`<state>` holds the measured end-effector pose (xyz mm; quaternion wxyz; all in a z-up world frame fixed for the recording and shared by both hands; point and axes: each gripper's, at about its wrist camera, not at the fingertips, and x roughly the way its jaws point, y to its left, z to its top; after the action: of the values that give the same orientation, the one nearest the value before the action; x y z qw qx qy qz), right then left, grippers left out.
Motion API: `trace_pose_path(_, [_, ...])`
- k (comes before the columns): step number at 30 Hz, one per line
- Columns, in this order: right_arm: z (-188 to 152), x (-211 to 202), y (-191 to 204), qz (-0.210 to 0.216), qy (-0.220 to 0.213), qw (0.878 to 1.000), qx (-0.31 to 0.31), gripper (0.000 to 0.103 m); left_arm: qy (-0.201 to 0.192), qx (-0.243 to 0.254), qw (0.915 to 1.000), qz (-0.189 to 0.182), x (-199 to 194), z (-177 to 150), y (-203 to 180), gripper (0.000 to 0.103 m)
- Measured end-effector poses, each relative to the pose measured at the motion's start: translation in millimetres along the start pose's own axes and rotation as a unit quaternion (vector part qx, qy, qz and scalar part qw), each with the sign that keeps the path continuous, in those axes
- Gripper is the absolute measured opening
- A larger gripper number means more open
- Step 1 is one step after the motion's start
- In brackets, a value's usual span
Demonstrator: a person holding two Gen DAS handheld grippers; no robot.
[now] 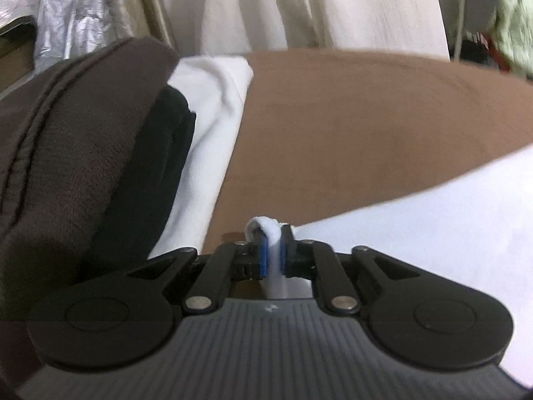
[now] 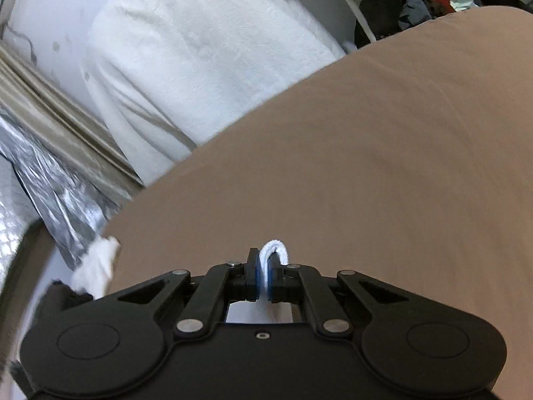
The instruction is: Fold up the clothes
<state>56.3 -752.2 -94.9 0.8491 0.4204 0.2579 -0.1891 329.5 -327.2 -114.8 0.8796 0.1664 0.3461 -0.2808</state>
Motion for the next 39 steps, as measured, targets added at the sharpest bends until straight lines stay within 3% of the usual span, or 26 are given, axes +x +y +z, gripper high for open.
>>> trace_pose_path(2, [7,9,-12,-0.009,0.038,0.999,0.011,0.005,0.012,-0.019,0.9996,-0.018,-7,2,11,0.012])
trace_pose_path(5, [13,11,-34,-0.002,0.07,0.995,0.068,0.006,0.016,-0.04,0.9991,-0.005,-35,6,25,0.013])
trace_pose_path(6, [9,3,-41,0.005,0.061,0.994,0.085,0.011,0.006,-0.037,0.9993,-0.008,-48,6,30,0.016])
trace_pose_path(8, [1,-15,-43,-0.02,0.02,0.996,0.087,0.039,-0.012,-0.027,0.9995,-0.013,-73,1,36,0.028])
trace_pose_path(9, [-3,-24,-42,-0.041,-0.002,0.996,0.081,0.041,-0.019,-0.025,0.9993,-0.02,-81,-3,36,0.036])
trace_pose_path(11, [-10,-42,-33,-0.071,-0.042,0.995,0.053,0.041,-0.015,-0.025,0.9982,-0.053,-91,-15,32,0.042])
trace_pose_path(14, [-30,-56,8,-0.089,-0.044,0.994,-0.039,0.041,0.048,-0.013,0.9943,-0.094,-86,-35,12,0.046])
trace_pose_path(17, [-72,-66,58,-0.08,-0.027,0.985,-0.15,0.05,0.127,-0.002,0.9897,-0.065,-76,-56,-4,0.053])
trace_pose_path(20, [-130,-75,92,-0.106,-0.035,0.964,-0.24,0.051,0.122,0.023,0.9912,-0.045,-89,-75,-9,0.068])
trace_pose_path(21, [-148,-76,95,-0.117,-0.032,0.96,-0.251,0.051,0.121,0.034,0.9913,-0.04,-93,-78,-9,0.073])
trace_pose_path(25, [-195,-74,91,-0.178,0.004,0.944,-0.279,0.052,0.123,0.051,0.9898,-0.049,-102,-85,-3,0.078])
trace_pose_path(30, [-215,-101,67,-0.215,0.027,0.938,-0.269,0.06,0.149,-0.004,0.9856,-0.079,-111,-101,23,0.085])
trace_pose_path(34, [-236,-130,53,-0.285,0.009,0.922,-0.263,0.078,0.149,-0.039,0.9851,-0.077,-122,-117,41,0.086])
trace_pose_path(36, [-243,-156,45,-0.305,-0.028,0.931,-0.199,0.079,0.124,-0.051,0.9883,-0.072,-133,-116,48,0.084])
trace_pose_path(39, [-248,-186,33,-0.206,-0.034,0.972,-0.109,0.079,0.043,-0.059,0.9927,-0.096,-161,-103,47,0.084])
